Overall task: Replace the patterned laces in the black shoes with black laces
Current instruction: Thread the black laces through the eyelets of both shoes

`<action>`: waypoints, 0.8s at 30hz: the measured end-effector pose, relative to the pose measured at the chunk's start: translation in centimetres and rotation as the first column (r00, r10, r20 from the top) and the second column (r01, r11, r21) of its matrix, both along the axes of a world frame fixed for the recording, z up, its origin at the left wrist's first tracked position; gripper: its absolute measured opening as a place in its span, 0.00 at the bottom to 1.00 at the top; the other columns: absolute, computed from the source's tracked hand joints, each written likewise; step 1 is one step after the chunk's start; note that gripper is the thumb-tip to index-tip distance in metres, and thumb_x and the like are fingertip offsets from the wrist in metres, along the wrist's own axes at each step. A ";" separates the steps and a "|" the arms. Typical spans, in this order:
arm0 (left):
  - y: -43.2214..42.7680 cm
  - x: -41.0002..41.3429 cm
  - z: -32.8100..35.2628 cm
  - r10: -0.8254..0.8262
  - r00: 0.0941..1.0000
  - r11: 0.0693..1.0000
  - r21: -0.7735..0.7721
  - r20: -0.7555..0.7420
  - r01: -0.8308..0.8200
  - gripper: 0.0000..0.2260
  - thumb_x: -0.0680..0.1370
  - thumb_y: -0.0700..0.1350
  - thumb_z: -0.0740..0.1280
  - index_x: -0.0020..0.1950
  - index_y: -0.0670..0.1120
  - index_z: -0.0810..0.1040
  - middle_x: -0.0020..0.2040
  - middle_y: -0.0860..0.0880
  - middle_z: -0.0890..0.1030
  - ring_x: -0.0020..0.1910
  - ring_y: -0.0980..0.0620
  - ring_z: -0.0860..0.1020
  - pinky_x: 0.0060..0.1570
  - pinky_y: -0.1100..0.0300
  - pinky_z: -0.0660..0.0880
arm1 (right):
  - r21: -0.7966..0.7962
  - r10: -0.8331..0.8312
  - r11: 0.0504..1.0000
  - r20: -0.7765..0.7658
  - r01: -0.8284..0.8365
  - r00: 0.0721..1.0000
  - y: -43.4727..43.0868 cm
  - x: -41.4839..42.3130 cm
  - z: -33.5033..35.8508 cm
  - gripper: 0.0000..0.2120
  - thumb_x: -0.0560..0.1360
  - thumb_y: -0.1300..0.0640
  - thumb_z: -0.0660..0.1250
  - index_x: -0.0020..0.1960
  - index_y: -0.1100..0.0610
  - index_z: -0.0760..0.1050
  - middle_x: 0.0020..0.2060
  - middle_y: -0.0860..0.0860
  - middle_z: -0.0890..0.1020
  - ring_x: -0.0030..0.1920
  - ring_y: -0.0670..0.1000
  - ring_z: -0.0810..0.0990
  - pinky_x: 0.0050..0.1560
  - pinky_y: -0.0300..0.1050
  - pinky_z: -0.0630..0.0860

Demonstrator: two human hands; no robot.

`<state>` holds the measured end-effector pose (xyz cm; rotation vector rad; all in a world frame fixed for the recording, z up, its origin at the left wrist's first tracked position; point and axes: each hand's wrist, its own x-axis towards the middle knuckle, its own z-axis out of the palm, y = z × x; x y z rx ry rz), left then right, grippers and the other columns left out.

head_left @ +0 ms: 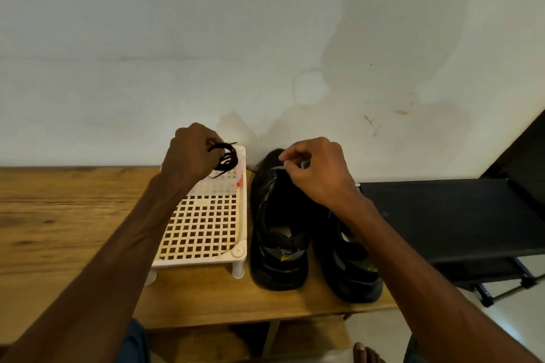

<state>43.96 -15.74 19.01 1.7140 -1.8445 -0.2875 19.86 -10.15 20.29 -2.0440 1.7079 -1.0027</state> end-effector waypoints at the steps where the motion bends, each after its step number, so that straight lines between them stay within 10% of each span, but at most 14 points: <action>1: 1.1 -0.7 0.9 -0.065 0.997 0.996 -0.068 -0.027 0.063 0.07 0.76 0.43 0.74 0.54 0.47 0.87 0.48 0.52 0.86 0.40 0.61 0.80 0.47 0.68 0.77 | -0.008 0.012 1.000 0.065 -0.011 0.998 0.4 -0.1 0.3 0.08 0.76 0.58 0.74 0.55 0.54 0.86 0.46 0.44 0.87 0.42 0.38 0.83 0.44 0.22 0.73; 9: 9.3 -6.7 3.9 -0.280 0.891 0.957 -0.174 -0.357 0.232 0.09 0.74 0.44 0.77 0.53 0.52 0.86 0.43 0.58 0.86 0.42 0.65 0.83 0.42 0.74 0.77 | 0.088 0.123 0.979 0.463 -0.183 0.878 5.2 -1.5 2.4 0.08 0.77 0.59 0.74 0.57 0.56 0.85 0.43 0.50 0.88 0.43 0.49 0.88 0.47 0.47 0.85; 18: 12.1 -8.4 -1.4 -0.147 0.918 0.988 -0.104 -0.368 0.117 0.10 0.74 0.36 0.75 0.49 0.50 0.87 0.40 0.61 0.83 0.42 0.68 0.81 0.40 0.77 0.74 | 0.067 -0.025 0.998 0.520 -0.011 0.854 9.3 -5.7 0.9 0.08 0.78 0.61 0.71 0.53 0.53 0.87 0.45 0.46 0.88 0.52 0.45 0.86 0.55 0.46 0.82; 24: 11.2 -8.0 -2.1 -0.056 0.912 0.993 -0.117 -0.406 0.009 0.07 0.76 0.39 0.74 0.52 0.48 0.86 0.44 0.56 0.85 0.38 0.66 0.82 0.40 0.71 0.79 | 0.227 -0.181 0.967 0.930 -0.113 0.321 9.8 -8.4 2.3 0.08 0.79 0.62 0.64 0.48 0.64 0.81 0.37 0.55 0.81 0.41 0.55 0.83 0.52 0.50 0.82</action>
